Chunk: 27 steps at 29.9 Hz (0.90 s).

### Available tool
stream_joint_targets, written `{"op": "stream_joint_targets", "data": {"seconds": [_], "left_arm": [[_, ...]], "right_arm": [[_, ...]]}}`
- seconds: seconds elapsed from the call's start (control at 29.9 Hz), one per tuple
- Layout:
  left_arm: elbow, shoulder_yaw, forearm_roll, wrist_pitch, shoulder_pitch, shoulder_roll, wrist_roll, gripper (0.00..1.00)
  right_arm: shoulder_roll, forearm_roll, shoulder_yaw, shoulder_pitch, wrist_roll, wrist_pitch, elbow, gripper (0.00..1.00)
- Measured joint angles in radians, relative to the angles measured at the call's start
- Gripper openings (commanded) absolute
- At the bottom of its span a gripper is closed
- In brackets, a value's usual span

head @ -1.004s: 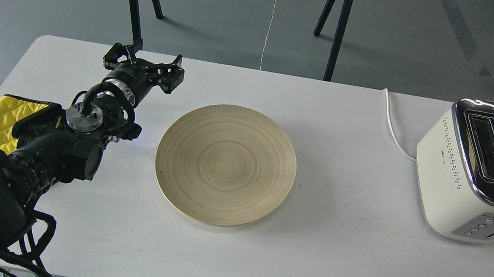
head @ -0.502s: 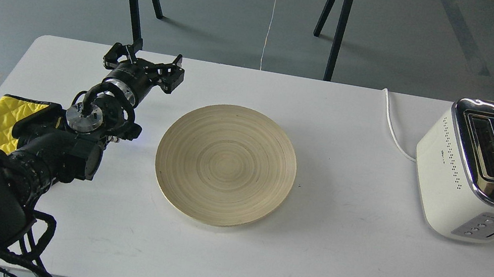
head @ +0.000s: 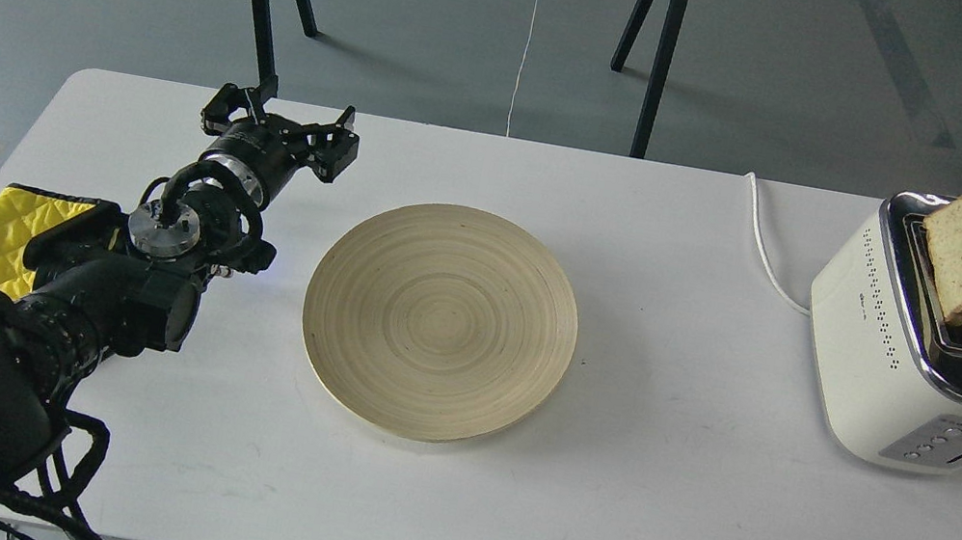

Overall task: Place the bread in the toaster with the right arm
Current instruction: 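Lower the bread slice into the toaster slot with the right gripper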

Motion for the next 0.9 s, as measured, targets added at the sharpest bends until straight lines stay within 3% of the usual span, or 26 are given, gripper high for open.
{"op": "stream_joint_targets", "data": {"seconds": [0.6,0.77,0.9], "left_arm": [[0.000,0.000,0.000,0.000,0.000,0.000,0.000,1.00],[0.000,0.000,0.000,0.000,0.000,0.000,0.000,1.00],[0.000,0.000,0.000,0.000,0.000,0.000,0.000,1.00]], "right_arm": [[-0.019,-0.007,-0.037,-0.029,0.001,0.011,0.004,0.14],[-0.020,-0.001,-0.040,-0.034,0.001,0.011,0.005,0.44],[-0.021,0.018,-0.031,-0.034,-0.001,0.009,0.007,0.78]]}}
